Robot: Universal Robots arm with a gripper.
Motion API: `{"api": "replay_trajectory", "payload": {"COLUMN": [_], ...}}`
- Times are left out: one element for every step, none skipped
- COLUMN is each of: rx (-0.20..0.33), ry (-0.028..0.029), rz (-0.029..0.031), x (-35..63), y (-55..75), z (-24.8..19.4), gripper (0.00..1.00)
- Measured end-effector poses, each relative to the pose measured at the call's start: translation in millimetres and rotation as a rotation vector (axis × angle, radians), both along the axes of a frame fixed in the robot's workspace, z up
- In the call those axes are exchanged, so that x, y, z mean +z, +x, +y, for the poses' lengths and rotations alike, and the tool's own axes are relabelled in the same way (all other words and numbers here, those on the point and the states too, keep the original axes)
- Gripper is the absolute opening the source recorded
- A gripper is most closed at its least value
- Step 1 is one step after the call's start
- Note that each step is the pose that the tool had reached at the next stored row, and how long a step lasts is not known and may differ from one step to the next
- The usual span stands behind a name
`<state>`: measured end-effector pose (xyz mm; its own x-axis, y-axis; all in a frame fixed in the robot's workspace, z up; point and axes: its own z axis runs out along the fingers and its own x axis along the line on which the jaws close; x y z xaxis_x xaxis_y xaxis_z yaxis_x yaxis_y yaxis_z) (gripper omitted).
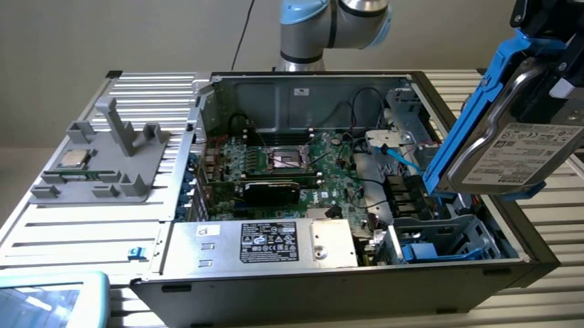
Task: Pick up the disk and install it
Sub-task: 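Insert the disk into the insertion slot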
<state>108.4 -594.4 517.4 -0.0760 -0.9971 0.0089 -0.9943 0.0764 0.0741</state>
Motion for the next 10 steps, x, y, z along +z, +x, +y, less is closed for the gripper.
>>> {"api": "replay_trajectory", "payload": {"rx": [0.000,0.000,0.000,0.000,0.000,0.000,0.000,0.000,0.000,0.000], "ry": [0.0000,0.0000,0.0000,0.0000,0.0000,0.0000,-0.0003,-0.0021,-0.0035,-0.0035], "rz": [0.0000,0.0000,0.0000,0.0000,0.0000,0.0000,0.0001,0.0001,0.0001,0.0000], "x": [0.0,0.0,0.0,0.0,0.0,0.0,-0.2,-0.7,-1.8,-3.6], "y": [0.0,0.0,0.0,0.0,0.0,0.0,0.0,0.0,0.0,0.0], "z": [0.0,0.0,0.0,0.0,0.0,0.0,0.0,0.1,0.0,-0.1], "gripper": [0.37,0.37,0.37,0.37,0.37,0.37,0.37,0.37,0.37,0.37]}}
